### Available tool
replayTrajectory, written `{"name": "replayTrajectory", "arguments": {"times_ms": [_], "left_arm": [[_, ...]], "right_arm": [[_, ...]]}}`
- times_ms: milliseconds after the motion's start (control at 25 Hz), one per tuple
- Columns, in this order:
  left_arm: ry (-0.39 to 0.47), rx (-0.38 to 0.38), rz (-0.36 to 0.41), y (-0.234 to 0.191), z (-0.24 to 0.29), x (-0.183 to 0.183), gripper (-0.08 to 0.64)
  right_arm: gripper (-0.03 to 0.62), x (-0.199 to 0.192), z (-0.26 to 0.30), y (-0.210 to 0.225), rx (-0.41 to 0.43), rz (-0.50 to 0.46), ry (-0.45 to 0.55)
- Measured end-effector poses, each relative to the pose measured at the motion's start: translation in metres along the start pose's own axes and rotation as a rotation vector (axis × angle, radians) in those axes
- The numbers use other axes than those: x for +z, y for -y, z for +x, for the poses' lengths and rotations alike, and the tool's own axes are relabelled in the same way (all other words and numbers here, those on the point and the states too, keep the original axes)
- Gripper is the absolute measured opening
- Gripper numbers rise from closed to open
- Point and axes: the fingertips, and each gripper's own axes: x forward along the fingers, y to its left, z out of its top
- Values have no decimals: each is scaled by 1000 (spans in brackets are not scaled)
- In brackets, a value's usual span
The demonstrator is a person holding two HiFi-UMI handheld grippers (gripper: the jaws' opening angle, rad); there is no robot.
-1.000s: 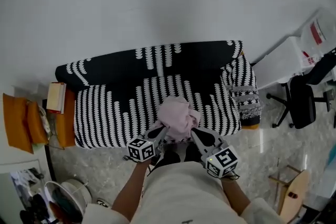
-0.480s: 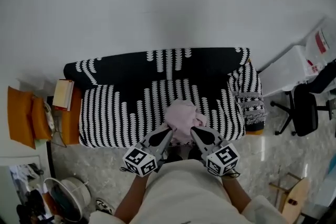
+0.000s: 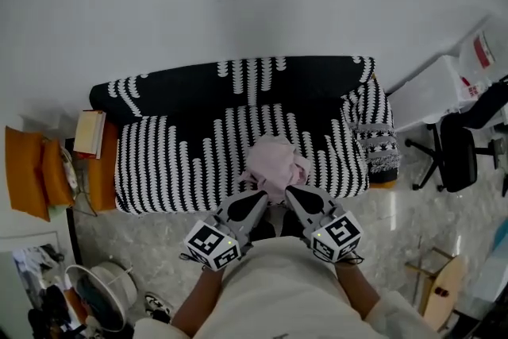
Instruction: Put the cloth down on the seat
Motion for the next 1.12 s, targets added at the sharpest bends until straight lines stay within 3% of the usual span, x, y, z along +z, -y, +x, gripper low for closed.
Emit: {"name": "replayTrajectory", "arguments": {"times_ms": [200, 520, 800, 1120], "left_arm": [[-14, -8, 27, 14, -7, -8, 12], [-10, 49, 38, 46, -6, -21, 12], [-3, 58, 35, 112, 29, -46, 12], [-20, 93, 3, 191, 52, -91, 12]], "right_arm": [[8, -8, -16, -11, 1, -6, 8], [8, -12, -59, -15, 42, -26, 33], [8, -24, -130, 2, 54, -27, 45], [8, -69, -208, 12, 86, 17, 19]]}}
